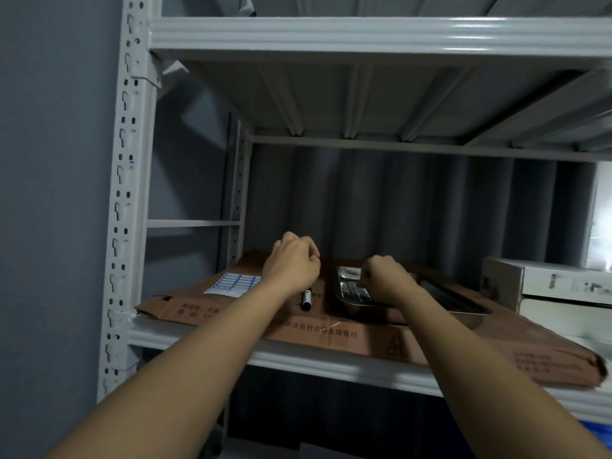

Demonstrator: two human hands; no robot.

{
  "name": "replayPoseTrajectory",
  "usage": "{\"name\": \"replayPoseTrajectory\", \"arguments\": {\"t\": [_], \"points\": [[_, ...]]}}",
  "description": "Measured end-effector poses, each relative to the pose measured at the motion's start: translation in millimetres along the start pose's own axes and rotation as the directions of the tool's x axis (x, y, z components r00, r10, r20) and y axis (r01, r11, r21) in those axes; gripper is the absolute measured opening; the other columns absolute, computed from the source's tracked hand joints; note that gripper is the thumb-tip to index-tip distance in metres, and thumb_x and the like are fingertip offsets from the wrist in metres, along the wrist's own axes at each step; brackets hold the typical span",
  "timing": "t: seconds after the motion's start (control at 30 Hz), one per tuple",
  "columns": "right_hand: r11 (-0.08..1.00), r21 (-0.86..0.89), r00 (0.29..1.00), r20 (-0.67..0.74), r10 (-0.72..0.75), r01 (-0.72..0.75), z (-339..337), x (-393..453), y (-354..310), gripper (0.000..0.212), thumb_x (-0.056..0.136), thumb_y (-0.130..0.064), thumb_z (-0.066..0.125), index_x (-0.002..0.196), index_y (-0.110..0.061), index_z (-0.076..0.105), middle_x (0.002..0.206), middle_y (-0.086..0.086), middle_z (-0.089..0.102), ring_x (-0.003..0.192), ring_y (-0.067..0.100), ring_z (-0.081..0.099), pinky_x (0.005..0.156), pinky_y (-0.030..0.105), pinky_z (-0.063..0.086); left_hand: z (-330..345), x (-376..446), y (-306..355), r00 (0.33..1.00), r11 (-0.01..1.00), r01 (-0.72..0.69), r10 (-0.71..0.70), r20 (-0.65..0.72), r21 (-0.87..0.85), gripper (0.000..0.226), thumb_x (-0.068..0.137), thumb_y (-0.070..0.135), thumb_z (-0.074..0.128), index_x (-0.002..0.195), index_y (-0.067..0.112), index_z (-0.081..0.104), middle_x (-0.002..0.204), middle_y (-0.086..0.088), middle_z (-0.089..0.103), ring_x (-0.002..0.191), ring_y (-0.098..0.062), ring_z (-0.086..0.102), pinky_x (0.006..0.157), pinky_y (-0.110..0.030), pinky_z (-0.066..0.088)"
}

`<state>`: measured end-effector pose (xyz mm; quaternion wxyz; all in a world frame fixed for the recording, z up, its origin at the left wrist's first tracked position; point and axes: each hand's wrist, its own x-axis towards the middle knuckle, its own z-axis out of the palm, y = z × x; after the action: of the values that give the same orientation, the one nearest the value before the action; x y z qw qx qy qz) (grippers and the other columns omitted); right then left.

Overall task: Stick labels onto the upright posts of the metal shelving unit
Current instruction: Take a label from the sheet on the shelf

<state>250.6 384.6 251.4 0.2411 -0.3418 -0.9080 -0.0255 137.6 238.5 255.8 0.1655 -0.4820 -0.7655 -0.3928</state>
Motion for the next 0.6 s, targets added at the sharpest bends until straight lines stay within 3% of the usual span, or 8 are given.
{"name": "replayPoseTrajectory", "arguments": {"t": [0.07, 0.23, 0.37, 0.43, 0.47, 0.6], "points": [[1.0, -0.021, 1.0, 0.008, -0.011, 0.011, 0, 0, -3, 0.017, 0.091, -0.009, 0.056, 0.107, -0.006, 0.063, 0.112, 0.015, 0.062, 0.101, 0.03, 0.06, 0.084, 0.036, 0.05, -2, 0, -2, 1.0, 1.0, 0.0, 0.0, 0.002, 0.001, 0.015, 0.093, 0.021, 0.048, 0.103, 0.021, 0.06, 0.127, -0.004, 0.043, 0.119, -0.021, 0.042, 0.089, -0.032, 0.04], [0.999, -0.03, 0.999, 0.031, -0.025, 0.026, -2, 0, -11, 0.023, 0.091, -0.003, 0.053, 0.11, -0.006, 0.065, 0.113, 0.016, 0.063, 0.102, 0.031, 0.061, 0.084, 0.036, 0.05, -8, 0, -8, 1.0, 1.0, -0.003, 0.003, 0.006, 0.018, 0.015, 0.093, 0.021, 0.049, 0.101, 0.021, 0.061, 0.125, -0.004, 0.044, 0.117, -0.022, 0.044, 0.092, -0.036, 0.044], [0.991, 0.128, 1.0, -0.002, -0.023, 0.023, -3, 0, -25, 0.014, 0.094, -0.023, 0.06, 0.097, -0.01, 0.065, 0.103, 0.01, 0.065, 0.091, 0.024, 0.061, 0.076, 0.034, 0.05, -15, -2, -15, 1.0, 1.0, -0.01, 0.01, 0.004, 0.028, 0.015, 0.094, 0.022, 0.048, 0.102, 0.02, 0.06, 0.122, -0.004, 0.047, 0.11, -0.022, 0.049, 0.087, -0.037, 0.046], [0.978, 0.2, 0.997, -0.043, -0.059, 0.066, -1, 1, -36, 0.004, 0.093, -0.013, 0.057, 0.096, -0.014, 0.059, 0.106, 0.011, 0.064, 0.092, 0.025, 0.06, 0.075, 0.033, 0.049, -18, -3, -20, 1.0, 0.999, -0.003, 0.004, -0.02, 0.038, 0.014, 0.095, 0.028, 0.047, 0.098, 0.021, 0.058, 0.114, -0.002, 0.053, 0.099, -0.02, 0.053, 0.077, -0.035, 0.045], [0.966, 0.24, 0.995, -0.066, -0.079, 0.093, -2, 1, -43, 0.01, 0.092, -0.009, 0.057, 0.101, -0.014, 0.059, 0.108, 0.009, 0.063, 0.095, 0.024, 0.06, 0.076, 0.033, 0.049, -21, -4, -22, 0.999, 0.999, 0.017, -0.015, -0.038, 0.043, 0.017, 0.096, 0.034, 0.046, 0.095, 0.021, 0.057, 0.106, 0.0, 0.057, 0.093, -0.019, 0.055, 0.072, -0.033, 0.042], [0.907, 0.369, 0.974, -0.17, -0.148, 0.202, -1, 0, -82, 0.014, 0.091, -0.023, 0.063, 0.1, -0.012, 0.06, 0.099, 0.006, 0.066, 0.092, 0.022, 0.062, 0.082, 0.041, 0.052, -37, -6, -36, 0.986, 0.992, 0.104, -0.094, -0.139, 0.071, 0.04, 0.096, 0.049, 0.041, 0.08, 0.016, 0.056, 0.084, -0.002, 0.065, 0.082, -0.024, 0.06, 0.063, -0.031, 0.039]]}}
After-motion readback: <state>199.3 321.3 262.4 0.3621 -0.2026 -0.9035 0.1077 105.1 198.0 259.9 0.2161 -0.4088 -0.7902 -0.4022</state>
